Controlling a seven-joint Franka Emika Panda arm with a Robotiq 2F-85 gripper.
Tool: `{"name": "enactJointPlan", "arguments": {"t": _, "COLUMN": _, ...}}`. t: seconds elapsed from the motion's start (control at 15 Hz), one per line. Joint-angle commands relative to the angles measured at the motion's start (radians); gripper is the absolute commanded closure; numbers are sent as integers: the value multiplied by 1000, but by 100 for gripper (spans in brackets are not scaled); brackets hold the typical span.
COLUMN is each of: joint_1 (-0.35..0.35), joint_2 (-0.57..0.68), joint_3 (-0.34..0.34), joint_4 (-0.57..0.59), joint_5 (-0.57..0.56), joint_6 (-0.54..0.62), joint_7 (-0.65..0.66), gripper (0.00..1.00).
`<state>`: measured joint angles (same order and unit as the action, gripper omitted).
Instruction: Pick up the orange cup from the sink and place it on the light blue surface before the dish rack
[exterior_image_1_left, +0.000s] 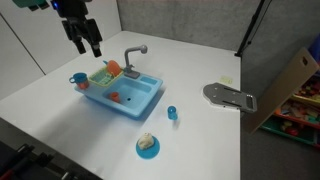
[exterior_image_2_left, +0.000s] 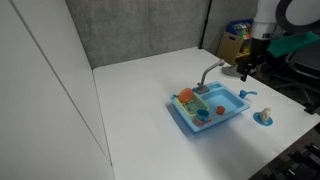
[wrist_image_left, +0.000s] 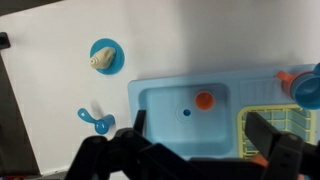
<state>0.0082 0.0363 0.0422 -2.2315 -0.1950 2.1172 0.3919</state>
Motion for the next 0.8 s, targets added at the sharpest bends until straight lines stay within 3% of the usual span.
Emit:
{"name": "enactJointPlan", "arguments": {"t": 0.0, "joint_1": 10, "joint_2": 106, "joint_3": -22, "joint_4": 38, "joint_5": -27, "joint_6": 52, "joint_7": 90, "gripper": 0}}
{"name": "enactJointPlan", "arguments": {"t": 0.6, "joint_1": 58, "joint_2": 324, "joint_3": -78, "joint_4": 134, "joint_5": -3, "joint_6": 161, "joint_7": 115, "gripper": 0}}
{"name": "enactJointPlan", "arguments": {"t": 0.73, "joint_1": 65, "joint_2": 301, "joint_3": -84, "joint_4": 99, "joint_5": 3, "joint_6": 165, "joint_7": 98, "gripper": 0}}
